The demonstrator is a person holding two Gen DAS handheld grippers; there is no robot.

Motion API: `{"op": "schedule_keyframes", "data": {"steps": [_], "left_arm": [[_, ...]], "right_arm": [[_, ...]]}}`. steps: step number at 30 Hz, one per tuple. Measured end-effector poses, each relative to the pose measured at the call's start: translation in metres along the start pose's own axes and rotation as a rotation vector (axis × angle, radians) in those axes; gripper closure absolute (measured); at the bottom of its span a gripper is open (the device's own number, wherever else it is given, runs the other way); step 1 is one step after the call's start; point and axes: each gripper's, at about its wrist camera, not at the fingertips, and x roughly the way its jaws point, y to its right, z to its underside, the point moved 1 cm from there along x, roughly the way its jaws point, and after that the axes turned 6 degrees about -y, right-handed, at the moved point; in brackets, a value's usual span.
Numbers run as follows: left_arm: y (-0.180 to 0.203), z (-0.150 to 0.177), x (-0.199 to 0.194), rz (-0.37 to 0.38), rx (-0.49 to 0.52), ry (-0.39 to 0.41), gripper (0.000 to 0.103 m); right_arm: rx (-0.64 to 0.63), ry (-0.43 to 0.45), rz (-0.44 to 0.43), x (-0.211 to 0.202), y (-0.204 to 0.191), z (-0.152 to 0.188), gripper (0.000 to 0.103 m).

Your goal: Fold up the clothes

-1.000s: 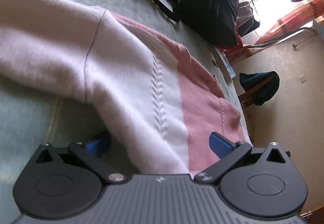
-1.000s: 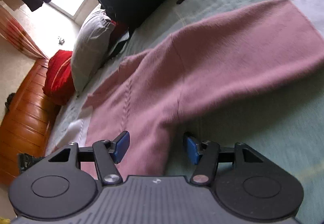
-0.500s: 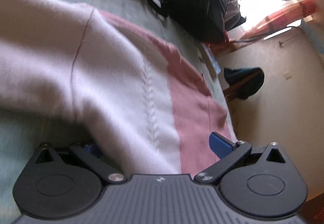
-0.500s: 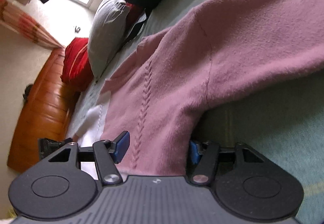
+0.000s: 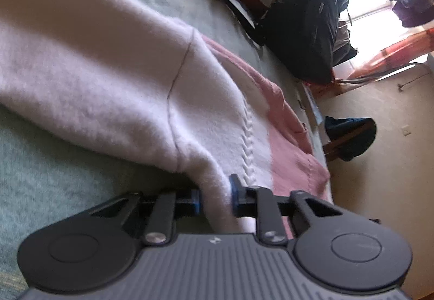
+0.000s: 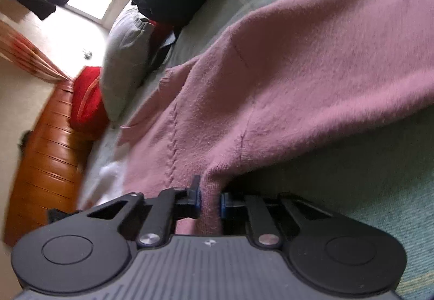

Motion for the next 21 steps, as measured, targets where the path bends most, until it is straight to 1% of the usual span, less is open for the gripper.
{"op": "schedule_keyframes", "data": {"steps": [3,6,9,11,12,14,16,17,18,19,20,21], "left_arm": [[0.014,-0.008,-0.004,-0.054,0.050,0.044,0.089],[0.021,-0.021,-0.009,-0.067,0.074,0.089,0.091],[0.026,-0.037,-0.012,-0.074,0.086,0.140,0.091],[0.026,-0.044,-0.009,-0.082,0.085,0.138,0.091],[0.026,-0.045,-0.005,-0.100,0.096,0.132,0.091],[0.023,-0.043,0.001,-0.124,0.104,0.120,0.090],[0.021,-0.040,0.000,-0.126,0.104,0.115,0.089],[0.022,-0.038,-0.001,-0.130,0.107,0.109,0.086],[0.025,-0.037,-0.004,-0.141,0.117,0.100,0.080],[0.029,-0.034,-0.007,-0.161,0.131,0.095,0.076],[0.033,-0.031,-0.010,-0.183,0.149,0.095,0.068],[0.037,-0.025,-0.015,-0.207,0.171,0.093,0.059]], "right_arm": [[-0.063,0.035,0.055,-0.006,-0.015,-0.005,0.088],[-0.098,0.070,0.084,-0.009,-0.025,-0.020,0.088],[-0.126,0.111,0.110,-0.009,-0.031,-0.042,0.089],[-0.120,0.126,0.124,-0.003,-0.030,-0.055,0.088],[-0.107,0.121,0.130,0.003,-0.026,-0.059,0.088],[-0.105,0.119,0.141,0.010,-0.023,-0.059,0.088],[-0.107,0.120,0.148,0.016,-0.020,-0.056,0.088],[-0.103,0.123,0.145,0.015,-0.019,-0.054,0.085],[-0.096,0.127,0.137,0.010,-0.019,-0.051,0.083],[-0.096,0.127,0.137,0.005,-0.020,-0.047,0.076],[-0.104,0.127,0.153,0.000,-0.024,-0.043,0.069],[-0.115,0.129,0.175,-0.005,-0.027,-0.038,0.066]]}}
